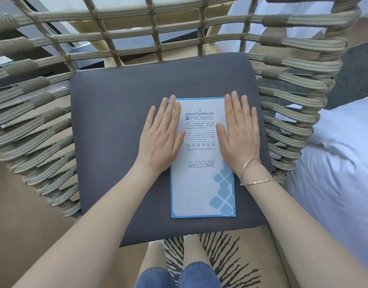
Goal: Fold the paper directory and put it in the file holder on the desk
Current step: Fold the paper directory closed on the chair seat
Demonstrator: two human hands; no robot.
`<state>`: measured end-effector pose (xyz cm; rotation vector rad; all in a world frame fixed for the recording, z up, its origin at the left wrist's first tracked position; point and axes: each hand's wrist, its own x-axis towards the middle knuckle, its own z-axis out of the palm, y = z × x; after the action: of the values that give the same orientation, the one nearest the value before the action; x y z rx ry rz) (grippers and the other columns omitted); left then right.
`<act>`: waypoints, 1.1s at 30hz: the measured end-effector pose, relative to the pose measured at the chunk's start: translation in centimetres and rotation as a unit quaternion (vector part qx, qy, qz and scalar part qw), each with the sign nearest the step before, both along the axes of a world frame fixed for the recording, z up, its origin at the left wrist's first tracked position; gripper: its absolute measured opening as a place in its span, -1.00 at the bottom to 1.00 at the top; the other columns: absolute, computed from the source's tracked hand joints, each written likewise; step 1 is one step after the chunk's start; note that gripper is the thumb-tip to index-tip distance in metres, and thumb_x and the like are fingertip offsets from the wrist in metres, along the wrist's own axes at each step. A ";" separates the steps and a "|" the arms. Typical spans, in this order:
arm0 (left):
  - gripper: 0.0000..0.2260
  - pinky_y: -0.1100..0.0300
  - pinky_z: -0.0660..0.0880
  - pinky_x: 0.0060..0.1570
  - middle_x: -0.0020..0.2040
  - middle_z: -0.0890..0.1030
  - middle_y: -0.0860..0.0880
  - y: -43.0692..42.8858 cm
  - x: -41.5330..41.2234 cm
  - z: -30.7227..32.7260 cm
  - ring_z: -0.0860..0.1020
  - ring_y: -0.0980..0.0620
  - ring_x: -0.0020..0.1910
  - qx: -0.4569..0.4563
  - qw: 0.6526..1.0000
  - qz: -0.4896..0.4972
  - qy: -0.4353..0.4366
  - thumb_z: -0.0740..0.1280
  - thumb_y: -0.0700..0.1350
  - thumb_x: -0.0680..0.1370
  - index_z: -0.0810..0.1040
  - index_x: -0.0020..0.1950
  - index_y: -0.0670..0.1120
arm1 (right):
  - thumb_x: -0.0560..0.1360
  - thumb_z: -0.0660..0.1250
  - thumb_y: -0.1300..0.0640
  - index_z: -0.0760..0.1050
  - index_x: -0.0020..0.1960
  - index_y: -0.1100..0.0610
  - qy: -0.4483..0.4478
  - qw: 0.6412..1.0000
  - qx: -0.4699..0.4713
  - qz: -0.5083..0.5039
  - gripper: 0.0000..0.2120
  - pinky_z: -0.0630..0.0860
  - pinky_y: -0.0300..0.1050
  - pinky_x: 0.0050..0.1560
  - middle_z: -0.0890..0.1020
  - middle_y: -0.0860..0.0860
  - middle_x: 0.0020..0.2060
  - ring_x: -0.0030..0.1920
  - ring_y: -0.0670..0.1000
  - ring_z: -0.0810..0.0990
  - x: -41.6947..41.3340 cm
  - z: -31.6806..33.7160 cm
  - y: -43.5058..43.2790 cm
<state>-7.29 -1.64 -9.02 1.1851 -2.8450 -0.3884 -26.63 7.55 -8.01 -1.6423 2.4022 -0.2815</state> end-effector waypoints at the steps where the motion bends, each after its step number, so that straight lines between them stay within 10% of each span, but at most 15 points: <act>1: -0.45 -0.12 0.01 0.51 0.58 0.11 -0.20 1.3 0.5 0.5 0.08 -0.16 0.56 -0.002 1.000 0.004 0.011 0.05 0.01 0.65 0.10 0.56 -0.25 | 0.64 0.00 -0.01 0.06 0.60 0.16 -0.003 1.000 -0.006 0.006 -0.43 -0.05 0.12 0.56 0.16 0.10 0.60 0.60 0.16 0.06 0.8 0.5 1.0; 10: -0.49 -0.11 0.05 0.51 0.56 0.15 -0.19 13.8 2.8 -1.8 0.13 -0.16 0.55 0.041 0.999 -0.027 0.002 0.05 -0.02 0.65 0.17 0.54 -0.25 | 0.62 0.01 0.01 0.16 0.58 0.17 0.002 0.995 0.082 0.054 -0.45 -0.03 0.11 0.54 0.23 0.08 0.56 0.57 0.15 0.16 7.9 -1.7 9.9; 33: -0.42 -0.01 -0.06 0.54 0.57 0.07 -0.18 12.9 6.7 -4.7 0.03 -0.08 0.57 0.036 0.999 -0.024 -0.021 0.00 0.05 0.63 0.06 0.57 -0.25 | 0.62 0.02 -0.07 0.02 0.60 0.17 0.039 0.995 0.079 0.044 -0.37 -0.13 -0.03 0.58 0.13 0.07 0.59 0.59 0.12 0.09 5.1 -4.3 12.8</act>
<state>-0.62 11.28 -13.73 1.1510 -2.9238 -0.4774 -21.55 20.35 -12.30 -1.7115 2.3310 -0.0129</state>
